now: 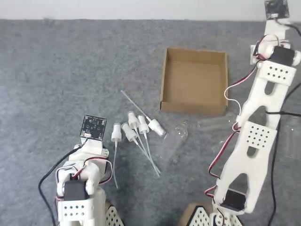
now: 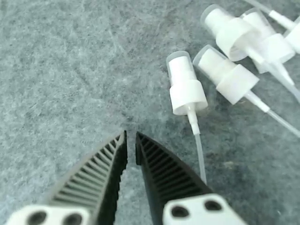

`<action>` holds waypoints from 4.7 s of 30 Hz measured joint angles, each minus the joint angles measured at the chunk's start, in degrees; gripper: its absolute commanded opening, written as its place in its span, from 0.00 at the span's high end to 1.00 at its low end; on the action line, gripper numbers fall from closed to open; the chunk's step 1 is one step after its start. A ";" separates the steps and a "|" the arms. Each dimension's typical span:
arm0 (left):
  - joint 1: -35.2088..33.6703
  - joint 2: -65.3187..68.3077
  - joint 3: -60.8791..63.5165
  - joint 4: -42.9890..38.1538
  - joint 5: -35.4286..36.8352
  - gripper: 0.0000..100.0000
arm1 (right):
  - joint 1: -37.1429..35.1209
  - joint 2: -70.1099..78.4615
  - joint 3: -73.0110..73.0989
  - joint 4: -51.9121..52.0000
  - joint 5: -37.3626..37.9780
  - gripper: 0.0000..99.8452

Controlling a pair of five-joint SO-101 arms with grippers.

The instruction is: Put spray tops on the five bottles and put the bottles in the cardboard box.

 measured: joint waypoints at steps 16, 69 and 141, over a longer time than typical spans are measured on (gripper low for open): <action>-0.09 0.00 0.00 0.00 0.00 0.97 | -0.44 6.68 -1.67 -18.55 -0.09 0.81; 0.00 0.00 0.00 0.00 0.00 0.97 | -1.58 5.45 -3.69 -32.79 0.00 0.81; -0.35 0.00 0.00 0.00 0.00 0.97 | 1.85 20.04 -0.35 -13.63 -0.09 0.81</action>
